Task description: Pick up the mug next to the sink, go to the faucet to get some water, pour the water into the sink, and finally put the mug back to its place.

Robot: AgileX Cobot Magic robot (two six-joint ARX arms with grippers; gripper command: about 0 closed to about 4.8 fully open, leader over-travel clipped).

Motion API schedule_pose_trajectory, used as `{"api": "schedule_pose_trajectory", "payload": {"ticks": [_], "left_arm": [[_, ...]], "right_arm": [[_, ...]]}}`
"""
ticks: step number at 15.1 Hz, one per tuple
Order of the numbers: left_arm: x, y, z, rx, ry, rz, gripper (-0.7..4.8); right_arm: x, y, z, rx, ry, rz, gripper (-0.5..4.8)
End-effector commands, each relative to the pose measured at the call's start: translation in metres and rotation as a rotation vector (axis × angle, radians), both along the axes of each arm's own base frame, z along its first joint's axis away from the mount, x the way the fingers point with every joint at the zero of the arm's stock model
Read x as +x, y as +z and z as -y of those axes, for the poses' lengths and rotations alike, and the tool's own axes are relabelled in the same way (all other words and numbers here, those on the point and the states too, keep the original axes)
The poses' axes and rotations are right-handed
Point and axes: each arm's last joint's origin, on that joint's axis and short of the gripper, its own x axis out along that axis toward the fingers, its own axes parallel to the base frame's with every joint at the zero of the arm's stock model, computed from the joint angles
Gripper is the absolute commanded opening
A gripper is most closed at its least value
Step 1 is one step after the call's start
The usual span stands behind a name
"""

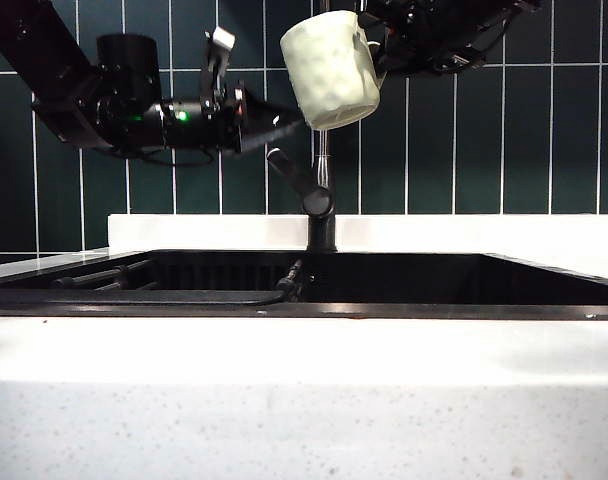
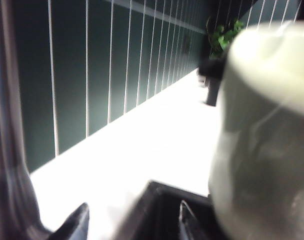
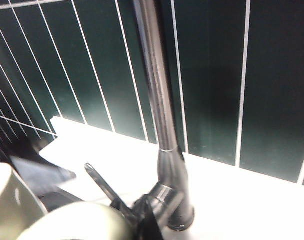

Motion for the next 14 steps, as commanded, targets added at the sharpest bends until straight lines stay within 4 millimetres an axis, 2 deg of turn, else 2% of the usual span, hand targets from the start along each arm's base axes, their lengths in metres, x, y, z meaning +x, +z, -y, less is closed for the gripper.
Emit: {"api": "schedule_pose_trajectory", "payload": {"ticks": [1, 3, 5, 9, 14], "left_arm": [[0.001, 0.012, -0.002, -0.021, 0.138, 0.091, 2.23], [0.005, 0.006, -0.003, 0.014, 0.248, 0.091, 2.24], [0.006, 0.0, -0.003, 0.062, 0.257, 0.072, 2.24], [0.007, -0.004, -0.002, 0.077, 0.255, 0.053, 2.24], [0.004, -0.013, -0.001, 0.116, 0.142, -0.038, 2.23]], "right_arm": [[-0.002, 0.012, 0.0, 0.014, 0.001, 0.071, -0.01], [-0.002, 0.012, 0.0, 0.014, 0.001, 0.071, -0.01], [-0.002, 0.012, 0.0, 0.013, 0.0, 0.071, -0.01], [-0.002, 0.013, 0.0, 0.013, 0.0, 0.071, -0.01], [-0.002, 0.013, 0.001, 0.013, 0.0, 0.072, -0.01]]}}
